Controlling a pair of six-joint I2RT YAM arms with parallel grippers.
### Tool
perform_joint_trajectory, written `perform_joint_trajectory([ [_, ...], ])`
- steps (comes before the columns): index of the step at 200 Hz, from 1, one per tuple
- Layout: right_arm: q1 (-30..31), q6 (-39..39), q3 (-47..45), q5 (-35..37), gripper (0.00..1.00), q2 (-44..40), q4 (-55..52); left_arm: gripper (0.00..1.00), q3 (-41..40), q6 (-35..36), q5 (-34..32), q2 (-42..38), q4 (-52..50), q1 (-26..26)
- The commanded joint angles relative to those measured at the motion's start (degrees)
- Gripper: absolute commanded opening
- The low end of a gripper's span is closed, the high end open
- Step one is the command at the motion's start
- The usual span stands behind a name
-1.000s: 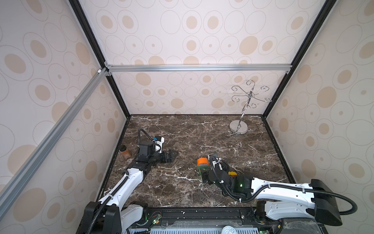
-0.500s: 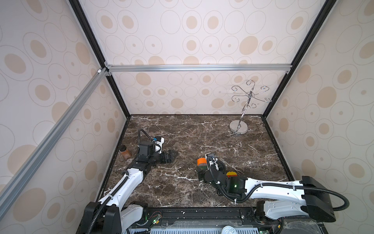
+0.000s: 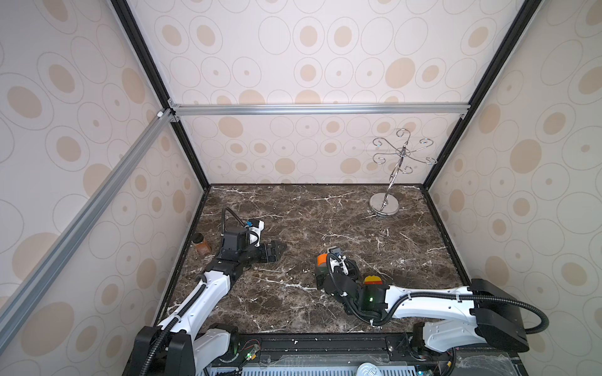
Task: Assemble an ice cream with lego
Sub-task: Adjust the lego brick at the center of the board.
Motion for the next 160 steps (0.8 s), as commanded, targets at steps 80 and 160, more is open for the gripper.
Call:
perform_joint_trajectory([
  [80,-0.4,1.5,-1.7,3.2,0.98,3.3,6.2,1.0,0.1,0.9,-0.5,-0.9,-0.5,0.5],
  [160,-1.2,2.2,-2.2,4.0,0.98,5.6,8.3,1.0,0.1,1.1,-0.8,-0.8,-0.8,0.5],
])
